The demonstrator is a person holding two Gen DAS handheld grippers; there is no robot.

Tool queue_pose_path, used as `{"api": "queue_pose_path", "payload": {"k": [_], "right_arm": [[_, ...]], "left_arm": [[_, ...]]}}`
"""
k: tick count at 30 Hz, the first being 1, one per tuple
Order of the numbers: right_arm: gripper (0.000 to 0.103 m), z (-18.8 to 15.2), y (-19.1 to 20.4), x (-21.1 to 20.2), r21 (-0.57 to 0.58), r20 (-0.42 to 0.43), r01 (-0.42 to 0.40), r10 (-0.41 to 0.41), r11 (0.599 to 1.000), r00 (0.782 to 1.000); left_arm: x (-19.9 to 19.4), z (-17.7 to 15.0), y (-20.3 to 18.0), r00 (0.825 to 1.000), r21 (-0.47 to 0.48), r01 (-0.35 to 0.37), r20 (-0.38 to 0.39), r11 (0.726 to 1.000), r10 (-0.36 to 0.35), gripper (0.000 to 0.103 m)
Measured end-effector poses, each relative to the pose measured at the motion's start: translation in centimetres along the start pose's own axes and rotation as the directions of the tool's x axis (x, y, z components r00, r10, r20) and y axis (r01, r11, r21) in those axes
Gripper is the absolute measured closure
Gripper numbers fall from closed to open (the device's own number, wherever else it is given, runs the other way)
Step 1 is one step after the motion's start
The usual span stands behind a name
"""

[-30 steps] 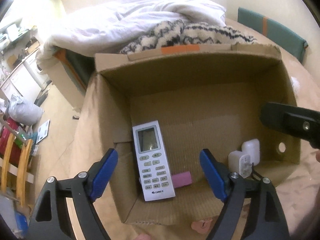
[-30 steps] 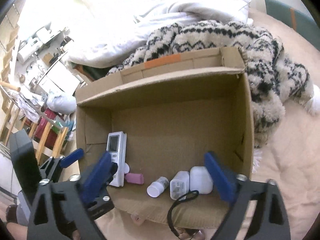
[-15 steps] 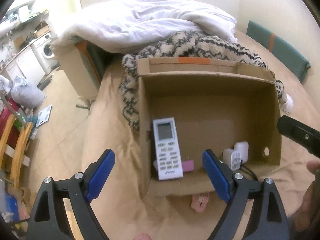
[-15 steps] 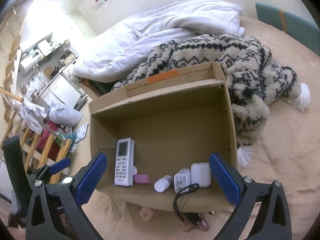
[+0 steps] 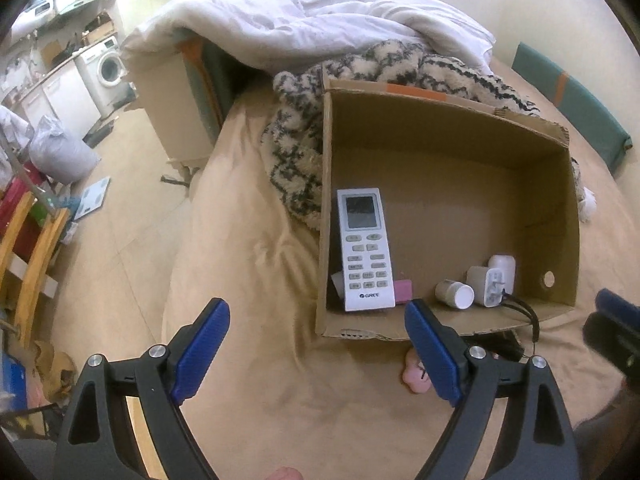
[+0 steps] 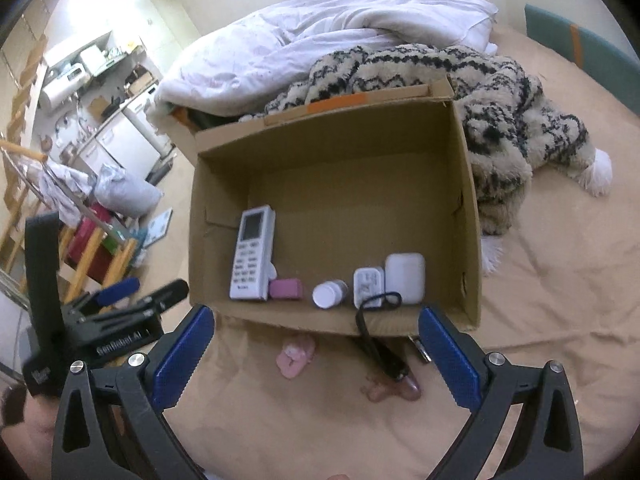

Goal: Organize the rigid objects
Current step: 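Grasp the pink Hello Kitty keychain with the left tool while the right tool grasps the black flashlight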

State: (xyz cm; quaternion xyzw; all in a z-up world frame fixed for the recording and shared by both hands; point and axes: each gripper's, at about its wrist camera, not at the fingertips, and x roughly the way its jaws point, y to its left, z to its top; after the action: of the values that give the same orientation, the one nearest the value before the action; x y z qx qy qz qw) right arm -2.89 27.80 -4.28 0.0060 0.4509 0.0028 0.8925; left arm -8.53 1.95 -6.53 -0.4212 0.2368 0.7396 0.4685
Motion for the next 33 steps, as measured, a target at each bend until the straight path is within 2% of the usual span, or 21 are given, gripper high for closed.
{"api": "queue_pose_path", "payload": {"k": [4,11,13,14,18,21,24,29,32,33], "right_arm": [[0.000,-0.6,-1.3,0.9,0.078,-0.057,-0.062,0.067,0.995,0.996],[0.001,-2.1,-3.7,2.8,0.175,-0.147,-0.030,0.056,0.984,0.988],[0.006,-2.3,-4.4,3.1,0.216,-0.164,-0.024,0.061,0.976,0.985],[0.013,-2.4,-4.8,3.3,0.235,-0.168,-0.027,0.068,0.972,0.983],[0.015,-2.1,-6.7,2.5,0.321,-0.129,-0.008,0.052,0.947,0.990],[0.015,-2.0,-8.3,1.9,0.400,-0.105,0.008,0.037,0.916,0.994],[0.015,-1.9,-9.4,1.8,0.445,-0.104,0.024,0.024,0.895,0.994],[0.015,-2.0,-10.6,1.5,0.492,-0.104,0.021,0.034,0.870,0.994],[0.015,-2.3,-10.9,1.5,0.494,-0.119,0.045,0.016,0.868,0.993],[0.015,-2.4,-10.9,1.5,0.496,-0.124,0.049,0.014,0.867,0.992]], "left_arm": [[0.2,-0.2,-0.1,1.000,0.007,-0.002,-0.001,1.000,0.002,0.015],[1.7,-0.2,0.6,0.997,-0.018,-0.046,-0.062,0.999,0.045,0.015],[2.2,-0.5,0.7,0.995,-0.032,-0.029,-0.097,0.999,0.025,0.015],[2.3,-0.7,0.5,0.994,-0.025,-0.017,-0.109,1.000,0.014,0.015],[2.5,-2.1,-2.6,0.987,0.101,0.060,-0.158,0.993,-0.043,0.015],[4.0,-3.7,-5.7,0.962,0.190,0.138,-0.257,0.972,-0.086,0.016],[6.1,-3.9,-7.9,0.938,0.230,0.158,-0.339,0.960,-0.073,0.018],[9.8,-3.5,-10.2,0.912,0.264,0.156,-0.409,0.952,-0.036,0.024],[11.8,-4.0,-10.6,0.891,0.247,0.158,-0.453,0.956,-0.030,0.040],[12.3,-4.1,-10.6,0.889,0.245,0.157,-0.457,0.957,-0.029,0.046]]}}
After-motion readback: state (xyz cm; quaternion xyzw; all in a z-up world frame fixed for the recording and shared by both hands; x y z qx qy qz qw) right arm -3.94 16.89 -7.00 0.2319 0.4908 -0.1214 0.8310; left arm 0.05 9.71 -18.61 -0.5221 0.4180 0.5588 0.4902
